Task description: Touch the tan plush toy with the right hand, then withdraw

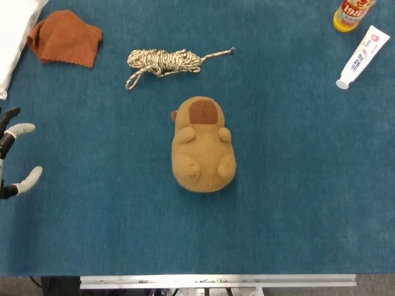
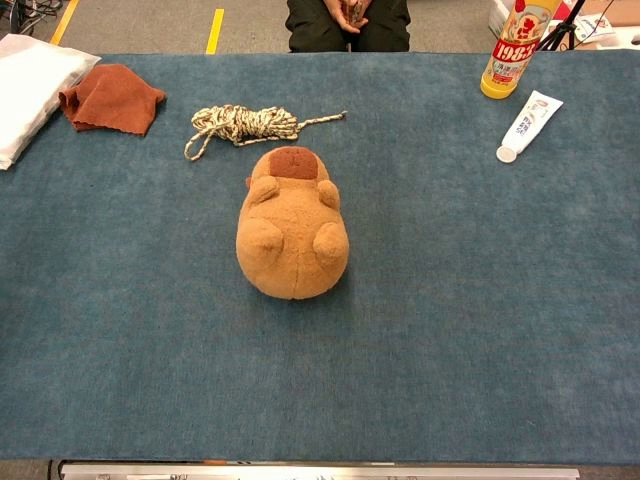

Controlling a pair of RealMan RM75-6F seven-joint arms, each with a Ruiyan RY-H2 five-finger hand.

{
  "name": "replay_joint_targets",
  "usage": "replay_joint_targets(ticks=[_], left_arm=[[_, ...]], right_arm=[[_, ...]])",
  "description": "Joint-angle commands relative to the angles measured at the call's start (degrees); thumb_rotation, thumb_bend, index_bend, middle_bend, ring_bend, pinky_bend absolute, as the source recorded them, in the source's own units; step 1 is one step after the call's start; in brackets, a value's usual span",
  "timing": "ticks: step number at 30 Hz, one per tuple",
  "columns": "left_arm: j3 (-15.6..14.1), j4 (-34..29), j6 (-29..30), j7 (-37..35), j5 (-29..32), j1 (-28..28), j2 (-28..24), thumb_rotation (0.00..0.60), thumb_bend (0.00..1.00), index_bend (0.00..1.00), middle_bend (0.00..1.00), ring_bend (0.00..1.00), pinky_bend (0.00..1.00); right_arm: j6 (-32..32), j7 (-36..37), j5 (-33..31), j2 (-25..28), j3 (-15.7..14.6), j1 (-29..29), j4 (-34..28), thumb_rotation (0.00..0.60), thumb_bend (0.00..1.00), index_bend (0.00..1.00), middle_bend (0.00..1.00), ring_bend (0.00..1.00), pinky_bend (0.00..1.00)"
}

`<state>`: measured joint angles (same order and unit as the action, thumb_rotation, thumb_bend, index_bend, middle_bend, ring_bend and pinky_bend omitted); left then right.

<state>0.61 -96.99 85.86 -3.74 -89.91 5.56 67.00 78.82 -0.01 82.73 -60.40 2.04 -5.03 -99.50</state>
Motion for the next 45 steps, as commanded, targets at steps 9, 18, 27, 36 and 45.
replay_joint_targets(ticks=[9,18,27,36,45], left_arm=[[-0.19,-0.37,0.21,0.06,-0.08,-0.23,-0.24,0.600,0.21,0.27,0.13,0.04,0.07],[-0.32,-0.59,-0.55,0.34,-0.17,0.13,-0.29,0.600,0.21,0.27,0.13,0.04,0.07],[-0.50,-1.35,-0.21,0.44,-0.38,-0.09,-0.52,0.600,0.21,0.27,0.13,0.04,0.07],[-0.84,-1.63,1.37,-0.65,-0.85,-1.11,-1.11,0.600,0.21,0.27,0.13,0.04,0.07],[-0.99,-1.57,2.27,-1.14,-1.19,-1.74,-1.32,0.600,0.21,0.27,0.13,0.04,0.07]], right_arm=[[-1.44,1.96,2.58,0.97,-0.30,-1.45,-0.94,0.600,0.15,0.05,0.23,0.14,0.12],[-3.89,1.77,6.89,3.08,-0.70,-4.34,-2.59,0.600,0.17,0.05,0.25,0.14,0.12],[-10.36,3.53,13.63,4.78,-1.18,-10.87,-6.11,0.600,0.37,0.07,0.29,0.15,0.15],[-15.50,1.17,14.49,0.02,1.04,-17.19,-9.54,0.600,0.65,0.21,0.39,0.22,0.25],[-25.29,-8.29,7.97,-5.75,3.31,-24.14,-12.28,0.600,0.76,0.22,0.40,0.22,0.25]])
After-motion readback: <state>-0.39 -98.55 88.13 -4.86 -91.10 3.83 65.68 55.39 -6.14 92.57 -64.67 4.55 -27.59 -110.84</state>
